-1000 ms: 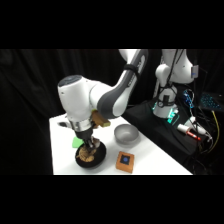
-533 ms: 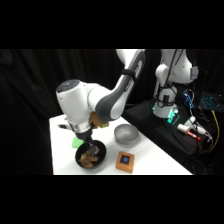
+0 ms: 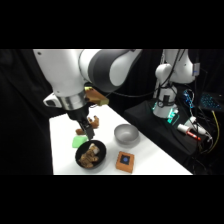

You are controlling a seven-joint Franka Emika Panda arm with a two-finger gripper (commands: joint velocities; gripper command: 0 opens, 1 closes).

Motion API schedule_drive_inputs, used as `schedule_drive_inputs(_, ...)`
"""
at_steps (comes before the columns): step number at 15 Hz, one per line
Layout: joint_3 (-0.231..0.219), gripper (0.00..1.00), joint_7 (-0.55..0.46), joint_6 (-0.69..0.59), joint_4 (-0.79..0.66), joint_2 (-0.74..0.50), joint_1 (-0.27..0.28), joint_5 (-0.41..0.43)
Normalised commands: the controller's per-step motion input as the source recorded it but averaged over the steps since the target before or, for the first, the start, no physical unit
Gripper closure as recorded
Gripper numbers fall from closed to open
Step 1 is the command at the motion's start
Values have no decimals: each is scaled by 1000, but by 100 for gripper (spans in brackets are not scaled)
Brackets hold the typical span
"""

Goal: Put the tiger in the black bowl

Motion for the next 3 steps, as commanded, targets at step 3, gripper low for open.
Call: schedule_drive_inputs(3,47,0,-59,-298,154,-161,-14,-46)
